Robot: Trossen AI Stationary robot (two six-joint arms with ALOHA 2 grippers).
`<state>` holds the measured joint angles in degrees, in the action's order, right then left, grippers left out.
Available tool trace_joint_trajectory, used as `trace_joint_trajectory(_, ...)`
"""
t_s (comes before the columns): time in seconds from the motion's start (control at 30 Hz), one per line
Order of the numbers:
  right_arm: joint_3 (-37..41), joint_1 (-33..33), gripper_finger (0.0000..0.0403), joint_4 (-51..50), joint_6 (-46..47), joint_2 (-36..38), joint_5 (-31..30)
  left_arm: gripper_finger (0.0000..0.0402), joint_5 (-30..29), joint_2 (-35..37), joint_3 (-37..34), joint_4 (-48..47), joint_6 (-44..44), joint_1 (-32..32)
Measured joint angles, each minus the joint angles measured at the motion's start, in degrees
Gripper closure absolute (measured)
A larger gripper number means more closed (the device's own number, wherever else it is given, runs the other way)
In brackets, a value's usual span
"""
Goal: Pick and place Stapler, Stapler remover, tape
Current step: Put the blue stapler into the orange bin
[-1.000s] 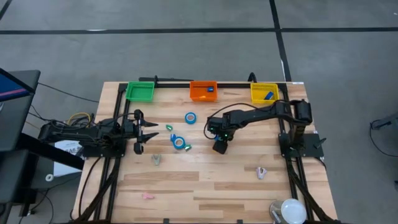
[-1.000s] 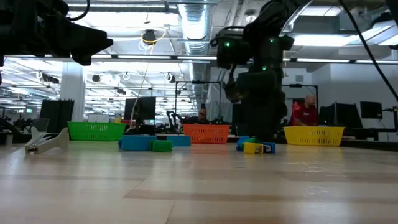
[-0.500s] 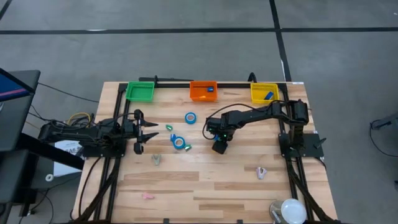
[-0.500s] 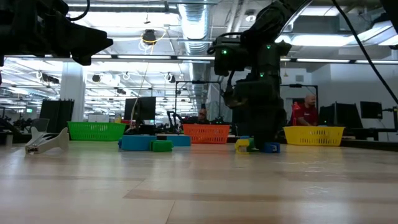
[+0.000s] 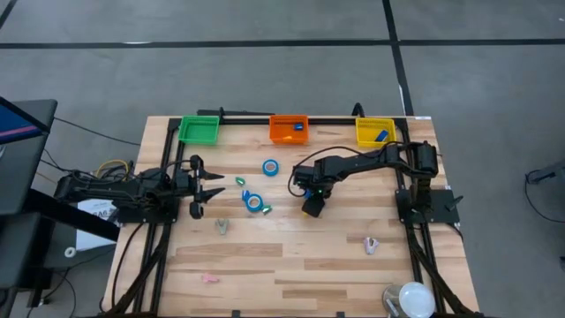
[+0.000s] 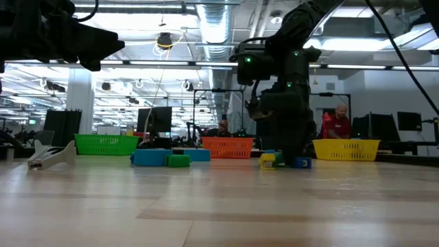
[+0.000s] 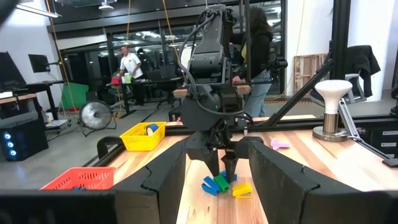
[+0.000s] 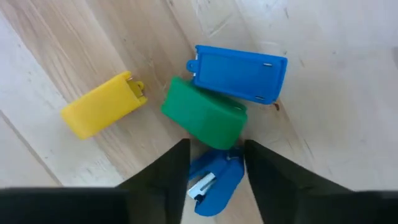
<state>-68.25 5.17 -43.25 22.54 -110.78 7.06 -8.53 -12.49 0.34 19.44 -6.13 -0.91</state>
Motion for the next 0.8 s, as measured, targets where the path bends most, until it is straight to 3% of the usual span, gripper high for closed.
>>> trace_joint_trajectory(0.37,0.4,1.2,0.0329,0.0,-0.4,1.9,1.4,0.0234,0.0,0.0,0.0,0.2,0.0,0.0)
trace_joint_trajectory(0.8,0.2,1.8,0.0341,0.2,-0.6,5.3,0.9,0.0234,0.0,0.0,0.0,0.4,0.0,0.0)
